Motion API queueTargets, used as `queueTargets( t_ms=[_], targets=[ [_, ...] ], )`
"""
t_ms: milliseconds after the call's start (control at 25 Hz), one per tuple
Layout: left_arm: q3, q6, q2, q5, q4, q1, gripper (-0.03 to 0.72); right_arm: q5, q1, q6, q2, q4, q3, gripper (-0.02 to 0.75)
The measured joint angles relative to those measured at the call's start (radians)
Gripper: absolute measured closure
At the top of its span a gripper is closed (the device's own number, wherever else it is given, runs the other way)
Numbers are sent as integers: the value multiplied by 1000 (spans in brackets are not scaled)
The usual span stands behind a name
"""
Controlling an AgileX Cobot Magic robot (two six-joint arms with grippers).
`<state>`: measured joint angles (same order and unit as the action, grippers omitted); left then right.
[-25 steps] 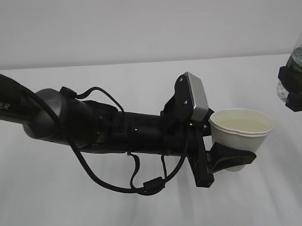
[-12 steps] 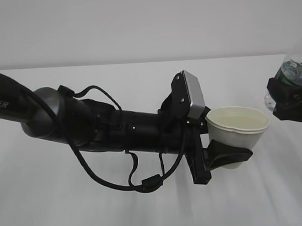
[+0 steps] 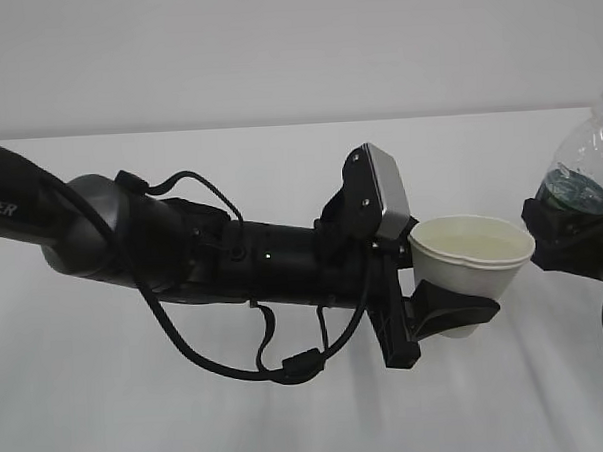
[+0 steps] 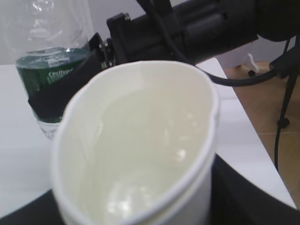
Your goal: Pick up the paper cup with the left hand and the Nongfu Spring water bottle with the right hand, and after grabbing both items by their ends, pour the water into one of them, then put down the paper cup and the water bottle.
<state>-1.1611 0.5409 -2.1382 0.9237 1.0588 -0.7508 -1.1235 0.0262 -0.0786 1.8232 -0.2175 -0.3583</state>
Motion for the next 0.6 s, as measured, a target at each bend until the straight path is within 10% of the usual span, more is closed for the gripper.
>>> queueTargets(
  t_ms=[600],
  targets=[
    [0, 0, 0, -2, 0, 0, 271, 0, 0, 0, 110, 1, -97, 291]
  ],
)
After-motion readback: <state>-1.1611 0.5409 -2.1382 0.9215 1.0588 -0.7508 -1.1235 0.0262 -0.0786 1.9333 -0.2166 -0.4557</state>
